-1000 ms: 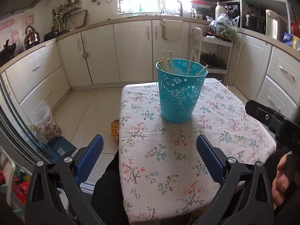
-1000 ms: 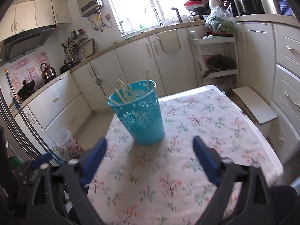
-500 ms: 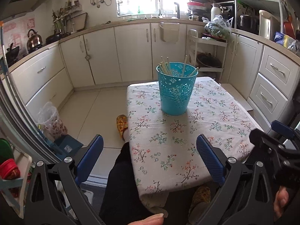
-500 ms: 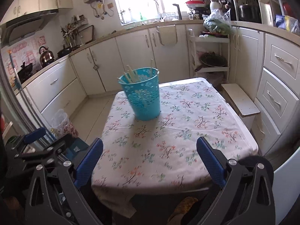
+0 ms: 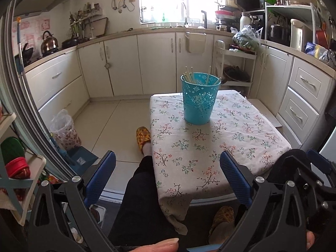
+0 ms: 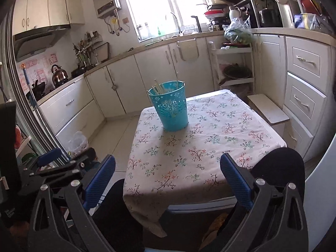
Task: Organize utensils
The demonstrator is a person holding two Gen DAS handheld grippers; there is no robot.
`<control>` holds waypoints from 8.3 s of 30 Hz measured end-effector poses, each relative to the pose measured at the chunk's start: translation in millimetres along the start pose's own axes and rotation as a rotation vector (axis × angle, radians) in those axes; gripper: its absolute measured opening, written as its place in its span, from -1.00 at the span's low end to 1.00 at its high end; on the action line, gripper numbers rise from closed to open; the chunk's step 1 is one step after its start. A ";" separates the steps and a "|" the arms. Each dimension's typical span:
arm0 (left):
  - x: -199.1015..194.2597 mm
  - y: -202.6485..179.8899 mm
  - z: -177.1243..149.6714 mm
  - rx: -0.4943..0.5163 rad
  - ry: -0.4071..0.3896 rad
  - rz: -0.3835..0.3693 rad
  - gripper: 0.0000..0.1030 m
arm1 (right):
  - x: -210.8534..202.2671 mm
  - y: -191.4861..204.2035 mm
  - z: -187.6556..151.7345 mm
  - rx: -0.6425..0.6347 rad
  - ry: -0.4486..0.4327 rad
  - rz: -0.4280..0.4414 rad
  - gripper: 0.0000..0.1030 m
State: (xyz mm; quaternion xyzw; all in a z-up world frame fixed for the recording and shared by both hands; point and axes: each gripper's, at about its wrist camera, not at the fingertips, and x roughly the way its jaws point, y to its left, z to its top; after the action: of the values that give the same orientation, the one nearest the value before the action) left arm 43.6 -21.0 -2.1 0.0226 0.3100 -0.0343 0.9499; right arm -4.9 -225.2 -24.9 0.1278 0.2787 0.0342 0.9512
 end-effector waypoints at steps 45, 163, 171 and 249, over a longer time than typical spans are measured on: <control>-4.1 0.7 -3.3 -0.015 -0.003 0.003 0.85 | -13.5 14.2 0.2 -0.037 -0.029 0.023 0.85; -10.5 -0.1 -1.2 -0.024 -0.015 0.024 0.85 | -15.9 22.6 -3.0 -0.036 -0.036 0.027 0.85; -10.4 -0.1 -1.3 -0.025 -0.015 0.023 0.85 | -16.3 24.7 -2.4 -0.037 -0.036 0.029 0.85; -12.8 -4.2 -3.1 -0.033 -0.019 0.037 0.85 | -18.5 27.6 -3.5 -0.046 -0.037 0.041 0.85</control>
State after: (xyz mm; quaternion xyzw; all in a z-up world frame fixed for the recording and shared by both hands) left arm 31.2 -24.4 2.9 0.0122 0.3008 -0.0118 0.9535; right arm -22.2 -200.3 -10.9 0.1121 0.2575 0.0575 0.9580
